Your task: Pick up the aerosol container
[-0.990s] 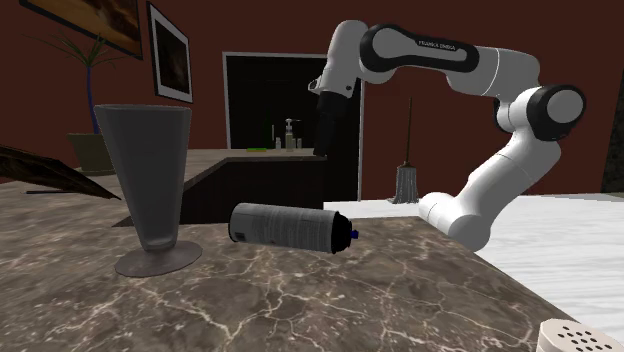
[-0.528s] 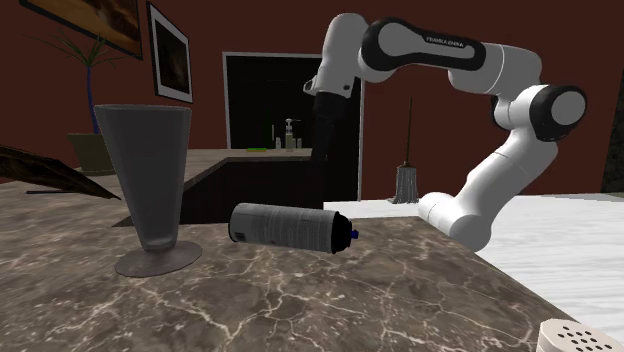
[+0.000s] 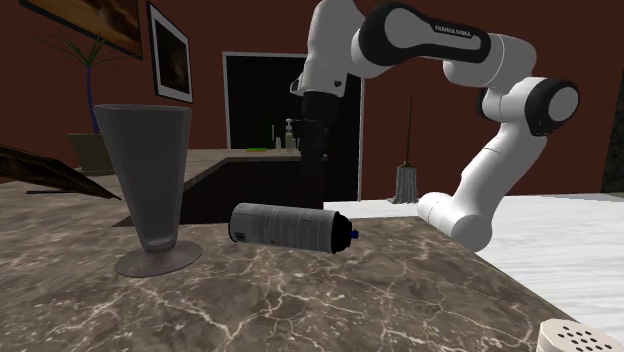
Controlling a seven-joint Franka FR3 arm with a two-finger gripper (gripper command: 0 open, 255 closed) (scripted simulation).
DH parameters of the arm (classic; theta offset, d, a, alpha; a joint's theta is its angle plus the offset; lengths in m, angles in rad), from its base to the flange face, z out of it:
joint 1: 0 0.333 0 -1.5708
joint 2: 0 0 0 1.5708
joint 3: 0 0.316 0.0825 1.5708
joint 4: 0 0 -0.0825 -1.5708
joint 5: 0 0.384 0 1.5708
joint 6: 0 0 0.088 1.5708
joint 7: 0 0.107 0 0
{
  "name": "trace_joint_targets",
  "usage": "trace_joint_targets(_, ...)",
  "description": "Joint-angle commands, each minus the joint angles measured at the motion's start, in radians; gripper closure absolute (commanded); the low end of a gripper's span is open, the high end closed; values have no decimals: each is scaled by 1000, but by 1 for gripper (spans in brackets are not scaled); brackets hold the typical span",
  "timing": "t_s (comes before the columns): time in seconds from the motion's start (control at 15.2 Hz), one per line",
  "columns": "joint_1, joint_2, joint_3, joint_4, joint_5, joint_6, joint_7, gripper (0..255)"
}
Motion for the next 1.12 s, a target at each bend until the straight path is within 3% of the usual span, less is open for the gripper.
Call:
trace_joint_targets(0.0, 5, 41, 46, 30, 17, 4, 59, 0)
trace_joint_targets(0.59, 10, 285, 251, 226, 33, 22, 323, 0)
trace_joint_targets(1.06, 16, 281, 264, 143, 42, 101, 320, 0)
